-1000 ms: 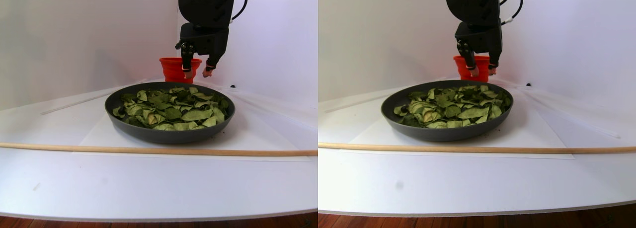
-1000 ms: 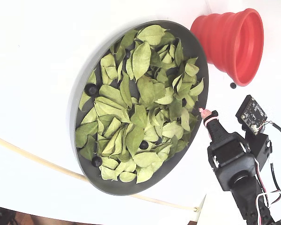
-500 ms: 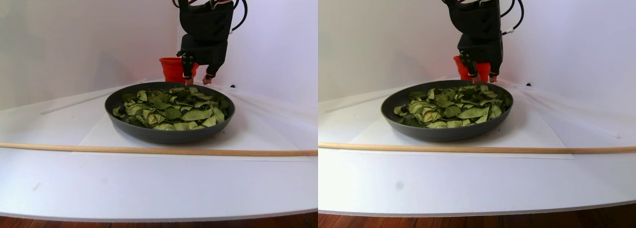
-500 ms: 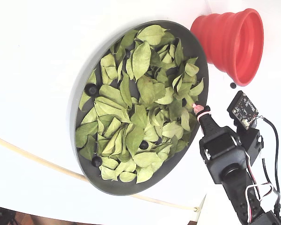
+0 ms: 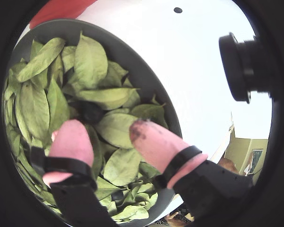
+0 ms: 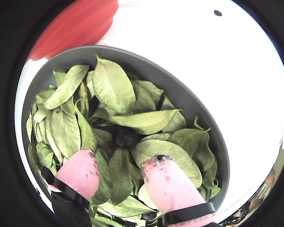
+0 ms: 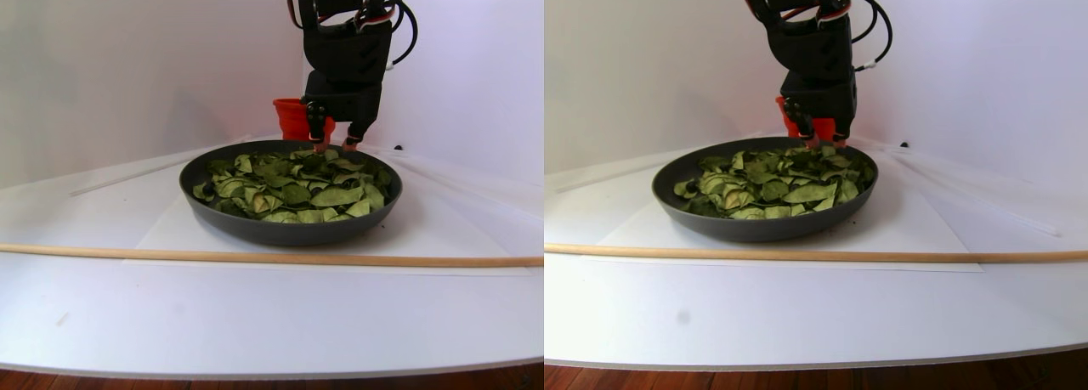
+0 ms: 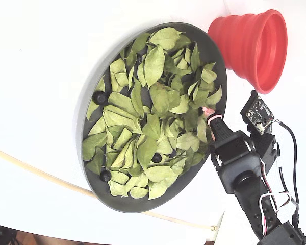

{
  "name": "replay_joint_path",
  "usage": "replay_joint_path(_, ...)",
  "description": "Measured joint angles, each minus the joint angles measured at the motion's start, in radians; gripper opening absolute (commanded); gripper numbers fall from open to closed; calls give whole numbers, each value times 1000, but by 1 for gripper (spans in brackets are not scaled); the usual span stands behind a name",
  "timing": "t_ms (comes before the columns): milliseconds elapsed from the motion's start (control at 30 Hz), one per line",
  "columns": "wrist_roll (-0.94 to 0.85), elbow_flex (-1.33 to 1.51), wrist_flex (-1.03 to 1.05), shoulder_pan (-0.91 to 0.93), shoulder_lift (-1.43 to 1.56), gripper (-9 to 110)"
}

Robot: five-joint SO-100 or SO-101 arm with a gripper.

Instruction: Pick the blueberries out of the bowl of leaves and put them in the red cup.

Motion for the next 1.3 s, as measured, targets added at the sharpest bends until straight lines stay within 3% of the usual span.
replay_joint_path(1300, 12, -120, -66, -12, -164, 17)
